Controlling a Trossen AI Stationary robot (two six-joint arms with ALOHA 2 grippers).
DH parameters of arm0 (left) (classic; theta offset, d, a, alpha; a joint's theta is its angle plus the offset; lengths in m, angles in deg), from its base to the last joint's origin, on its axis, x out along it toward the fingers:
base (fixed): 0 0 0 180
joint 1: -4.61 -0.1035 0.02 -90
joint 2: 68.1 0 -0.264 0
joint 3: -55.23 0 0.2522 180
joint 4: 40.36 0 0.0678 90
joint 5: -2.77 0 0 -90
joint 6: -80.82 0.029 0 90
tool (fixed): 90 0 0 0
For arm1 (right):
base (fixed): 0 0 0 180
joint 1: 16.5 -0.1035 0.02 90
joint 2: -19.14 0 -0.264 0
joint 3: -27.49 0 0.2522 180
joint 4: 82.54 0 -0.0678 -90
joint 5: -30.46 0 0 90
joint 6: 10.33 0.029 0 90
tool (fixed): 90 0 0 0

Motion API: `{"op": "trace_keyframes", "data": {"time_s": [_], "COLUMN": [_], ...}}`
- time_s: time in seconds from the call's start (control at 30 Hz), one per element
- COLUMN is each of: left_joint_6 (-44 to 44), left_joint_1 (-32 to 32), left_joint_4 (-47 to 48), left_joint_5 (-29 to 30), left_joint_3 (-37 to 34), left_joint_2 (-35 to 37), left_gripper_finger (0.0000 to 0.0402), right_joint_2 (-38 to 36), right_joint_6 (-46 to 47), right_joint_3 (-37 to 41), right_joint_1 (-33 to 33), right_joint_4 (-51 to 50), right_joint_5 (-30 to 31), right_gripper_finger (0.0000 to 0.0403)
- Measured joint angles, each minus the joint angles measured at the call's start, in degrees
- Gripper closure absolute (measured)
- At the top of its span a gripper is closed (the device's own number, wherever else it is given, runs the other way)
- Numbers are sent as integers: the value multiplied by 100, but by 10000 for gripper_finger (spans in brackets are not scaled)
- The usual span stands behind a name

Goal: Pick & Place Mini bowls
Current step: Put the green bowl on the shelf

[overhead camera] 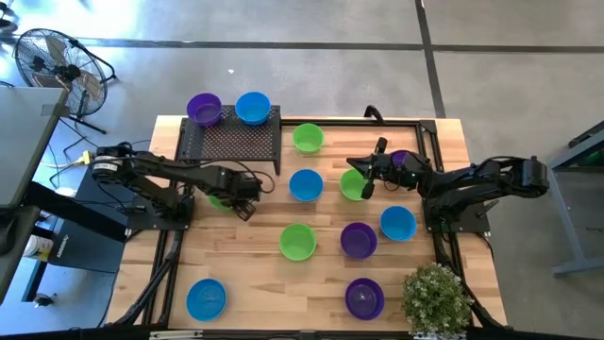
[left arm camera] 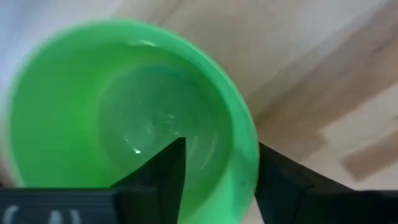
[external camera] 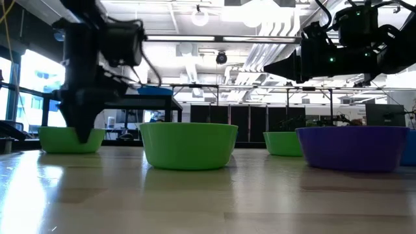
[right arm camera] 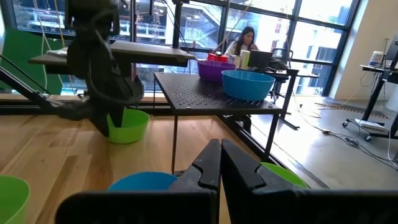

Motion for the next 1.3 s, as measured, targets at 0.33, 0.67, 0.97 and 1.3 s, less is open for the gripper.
{"op": "trace_keyframes", "data": {"time_s": [0.33,0.67,0.97,1.3], "left_joint_6": [453,1179,1692,3327], "left_joint_1": [2,349,339,-1230], "left_joint_4": [133,1843,3000,3229], "left_joint_5": [-314,-448,355,654], "left_joint_3": [235,2383,4300,4311], "left_joint_2": [17,17,24,24], "left_gripper_finger": [392,397,399,401], "right_joint_2": [0,0,0,0], "right_joint_6": [0,0,0,0], "right_joint_3": [0,0,0,0], "right_joint_1": [-2,-2,-2,-2], "right_joint_4": [74,68,42,42], "right_joint_5": [4,4,9,8], "right_gripper_finger": [403,403,403,403]}}
